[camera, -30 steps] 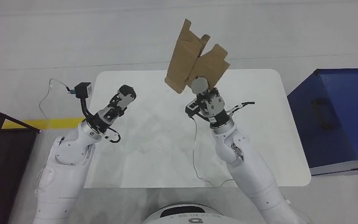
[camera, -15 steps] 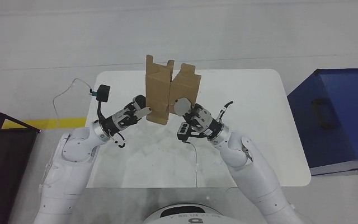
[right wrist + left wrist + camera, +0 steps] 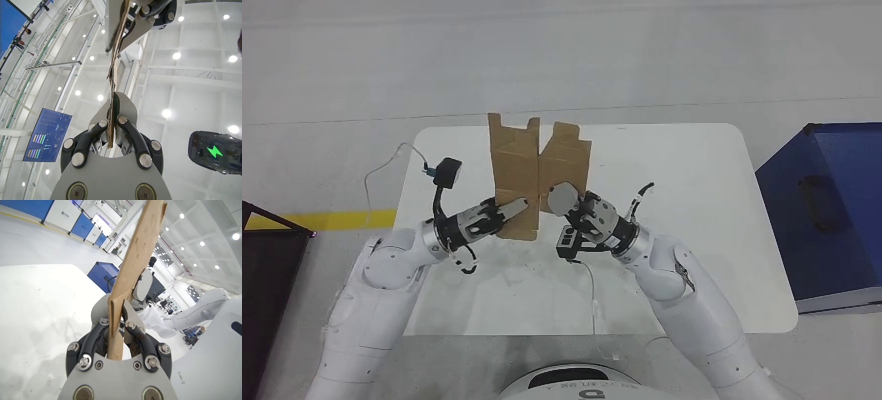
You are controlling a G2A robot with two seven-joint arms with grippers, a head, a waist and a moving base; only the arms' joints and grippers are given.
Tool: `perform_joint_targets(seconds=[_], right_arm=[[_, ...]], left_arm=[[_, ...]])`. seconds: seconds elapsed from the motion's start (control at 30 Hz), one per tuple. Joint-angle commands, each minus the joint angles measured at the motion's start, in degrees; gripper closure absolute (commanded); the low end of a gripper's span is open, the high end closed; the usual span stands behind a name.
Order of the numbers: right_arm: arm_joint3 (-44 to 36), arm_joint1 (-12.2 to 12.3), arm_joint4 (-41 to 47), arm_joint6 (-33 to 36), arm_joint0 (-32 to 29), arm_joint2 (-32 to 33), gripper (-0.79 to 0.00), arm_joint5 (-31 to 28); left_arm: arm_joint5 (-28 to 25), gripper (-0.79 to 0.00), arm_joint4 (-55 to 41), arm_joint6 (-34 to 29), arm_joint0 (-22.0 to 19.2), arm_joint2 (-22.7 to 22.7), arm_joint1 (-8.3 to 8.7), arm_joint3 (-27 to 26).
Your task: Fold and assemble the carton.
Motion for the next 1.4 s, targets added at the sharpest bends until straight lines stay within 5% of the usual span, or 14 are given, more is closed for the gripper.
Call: perform_joint_targets(seconds=[0.0,0.27,0.33,0.5,0.57,0.73,1.07,1.2,1.37], right_arm=[[-0.3,0.0,-0.5,0.5,-0.2,0.0,-0.785,0.3],[-3.1,0.5,-5.9,5.5,-1.5,5.0,-0.785,-2.6],[-4.1,0.8,-13.1,7.9,-1.4,7.9,-0.785,-5.7],[-5.6,2.2,-51.1,13.9,0.1,13.4,-0.785,-17.5],[-5.5,2.5,-59.3,17.3,0.1,13.5,-0.785,-20.2],[-4.5,2.4,-60.1,22.6,0.2,13.4,-0.785,-23.8],[-4.5,2.4,-60.1,22.6,0.2,13.4,-0.785,-23.8],[-10.4,3.9,-89.7,16.4,0.4,10.3,-0.785,-19.8],[-14.6,4.9,-112.3,14.3,-1.0,6.5,-0.785,-18.5]], left_arm=[[0.7,0.000,-2.6,-0.6,0.1,0.1,0.11,0.3],[7.0,0.000,-13.5,-1.0,1.4,-0.7,0.45,2.7],[10.5,0.000,-16.4,-0.7,1.7,-0.7,0.46,3.2],[18.2,0.000,-21.5,-1.2,2.1,0.2,0.40,3.1],[20.8,0.000,-22.5,-1.2,2.2,0.7,0.36,2.7],[27.2,0.000,-23.3,0.4,2.3,1.6,0.27,1.3],[30.2,0.000,-22.5,-0.4,2.8,1.7,0.40,-0.9],[33.4,0.000,-22.7,-0.1,2.8,1.8,0.46,-1.2],[40.6,0.000,-24.7,1.1,2.3,2.3,0.41,-2.0]])
